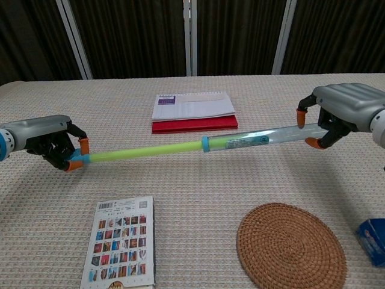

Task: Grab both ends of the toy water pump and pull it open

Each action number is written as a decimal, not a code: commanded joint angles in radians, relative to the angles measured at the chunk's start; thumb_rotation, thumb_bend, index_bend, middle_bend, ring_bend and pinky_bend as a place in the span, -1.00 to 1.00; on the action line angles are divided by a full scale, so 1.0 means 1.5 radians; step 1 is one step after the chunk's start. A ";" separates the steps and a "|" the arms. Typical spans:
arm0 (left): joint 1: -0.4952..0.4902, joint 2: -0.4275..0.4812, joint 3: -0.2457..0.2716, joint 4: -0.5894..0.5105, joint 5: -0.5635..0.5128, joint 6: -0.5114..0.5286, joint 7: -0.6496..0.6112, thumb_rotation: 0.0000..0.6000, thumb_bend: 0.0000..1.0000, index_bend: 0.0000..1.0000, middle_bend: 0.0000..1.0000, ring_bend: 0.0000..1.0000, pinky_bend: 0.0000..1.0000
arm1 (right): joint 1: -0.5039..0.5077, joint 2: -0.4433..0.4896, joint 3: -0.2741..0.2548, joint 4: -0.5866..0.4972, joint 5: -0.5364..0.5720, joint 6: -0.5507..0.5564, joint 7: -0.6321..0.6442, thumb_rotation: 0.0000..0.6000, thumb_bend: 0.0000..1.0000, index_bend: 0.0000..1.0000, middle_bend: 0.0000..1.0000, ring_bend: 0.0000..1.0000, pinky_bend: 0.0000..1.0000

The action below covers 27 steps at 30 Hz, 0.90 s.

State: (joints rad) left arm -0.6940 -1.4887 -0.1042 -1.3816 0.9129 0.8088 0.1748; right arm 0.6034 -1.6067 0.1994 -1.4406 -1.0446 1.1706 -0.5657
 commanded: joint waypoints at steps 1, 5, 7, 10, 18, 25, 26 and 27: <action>0.003 0.002 0.000 0.005 0.004 -0.001 -0.004 1.00 -0.03 0.58 0.67 0.57 0.85 | -0.001 0.004 0.001 0.003 -0.002 0.001 0.003 1.00 -0.07 0.31 1.00 1.00 1.00; 0.006 0.005 0.002 0.011 0.008 -0.001 -0.009 1.00 -0.02 0.58 0.67 0.57 0.85 | -0.003 0.009 0.003 0.007 -0.004 0.002 0.007 1.00 -0.07 0.31 1.00 1.00 1.00; 0.009 0.006 0.002 0.015 0.010 -0.002 -0.012 1.00 -0.02 0.58 0.67 0.57 0.85 | -0.004 0.012 0.003 0.009 -0.005 0.002 0.010 1.00 -0.07 0.31 1.00 1.00 1.00; 0.011 0.008 0.002 0.024 0.010 -0.006 -0.016 1.00 -0.02 0.58 0.67 0.57 0.85 | -0.005 0.016 0.005 0.014 -0.006 0.003 0.011 1.00 -0.07 0.31 1.00 1.00 1.00; 0.017 0.012 0.002 0.042 0.013 -0.013 -0.027 1.00 -0.02 0.58 0.67 0.57 0.85 | -0.007 0.024 0.007 0.025 -0.005 0.001 0.017 1.00 -0.07 0.31 1.00 1.00 1.00; 0.021 0.010 0.002 0.051 0.020 -0.015 -0.035 1.00 -0.02 0.58 0.67 0.57 0.85 | -0.010 0.025 0.007 0.031 -0.005 0.001 0.022 1.00 -0.07 0.31 1.00 1.00 1.00; 0.022 0.010 0.002 0.052 0.021 -0.015 -0.035 1.00 -0.02 0.58 0.67 0.57 0.85 | -0.010 0.025 0.008 0.031 -0.005 0.001 0.023 1.00 -0.07 0.31 1.00 1.00 1.00; 0.022 0.009 0.001 0.053 0.022 -0.015 -0.036 1.00 -0.02 0.58 0.67 0.57 0.85 | -0.010 0.025 0.008 0.032 -0.005 0.001 0.023 1.00 -0.07 0.31 1.00 1.00 1.00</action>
State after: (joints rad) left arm -0.6614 -1.4743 -0.1019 -1.3022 0.9449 0.7864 0.1215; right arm 0.5885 -1.5684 0.2108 -1.3929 -1.0529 1.1722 -0.5316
